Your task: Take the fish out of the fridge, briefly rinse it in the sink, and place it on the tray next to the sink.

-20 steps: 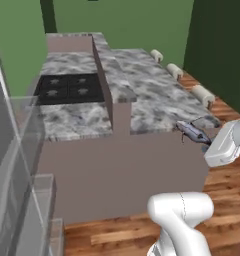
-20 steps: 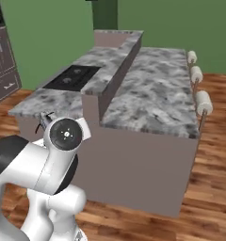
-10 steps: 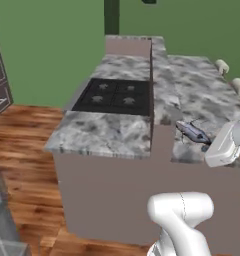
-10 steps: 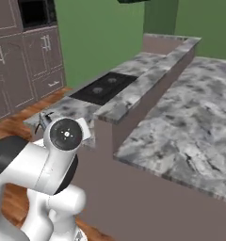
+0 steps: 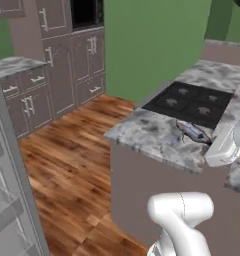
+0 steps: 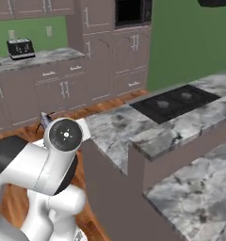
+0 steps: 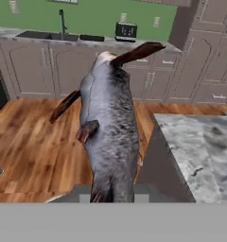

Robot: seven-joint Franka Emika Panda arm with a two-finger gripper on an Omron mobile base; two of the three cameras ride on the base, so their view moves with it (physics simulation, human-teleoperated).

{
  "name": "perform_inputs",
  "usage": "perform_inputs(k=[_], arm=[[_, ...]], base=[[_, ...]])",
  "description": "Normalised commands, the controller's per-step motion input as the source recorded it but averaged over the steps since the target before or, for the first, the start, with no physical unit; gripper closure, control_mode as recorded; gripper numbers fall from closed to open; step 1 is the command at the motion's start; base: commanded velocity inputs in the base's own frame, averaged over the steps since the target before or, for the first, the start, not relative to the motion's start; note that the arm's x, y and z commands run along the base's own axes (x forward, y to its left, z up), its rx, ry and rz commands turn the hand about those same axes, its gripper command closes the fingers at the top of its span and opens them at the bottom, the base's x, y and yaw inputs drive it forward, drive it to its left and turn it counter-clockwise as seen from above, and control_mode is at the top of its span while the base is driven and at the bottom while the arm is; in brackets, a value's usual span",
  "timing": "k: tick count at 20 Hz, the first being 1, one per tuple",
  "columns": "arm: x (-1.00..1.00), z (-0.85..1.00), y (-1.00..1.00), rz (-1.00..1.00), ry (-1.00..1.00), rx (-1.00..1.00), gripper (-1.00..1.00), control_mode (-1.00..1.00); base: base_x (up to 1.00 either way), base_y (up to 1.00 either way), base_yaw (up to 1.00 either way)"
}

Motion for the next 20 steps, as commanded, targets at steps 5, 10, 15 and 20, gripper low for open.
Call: perform_inputs(k=[5,10,15,20], arm=[[0.00,0.00,0.00,0.00,0.00,0.00,1.00,1.00],[0.00,0.00,0.00,0.00,0.00,0.00,1.00,1.00],[0.00,0.00,0.00,0.00,0.00,0.00,1.00,1.00],[0.00,0.00,0.00,0.00,0.00,0.00,1.00,1.00]], base=[[0.46,0.08,0.74],[0.94,0.00,0.64],[1.00,0.00,0.50],[1.00,0.00,0.33]])
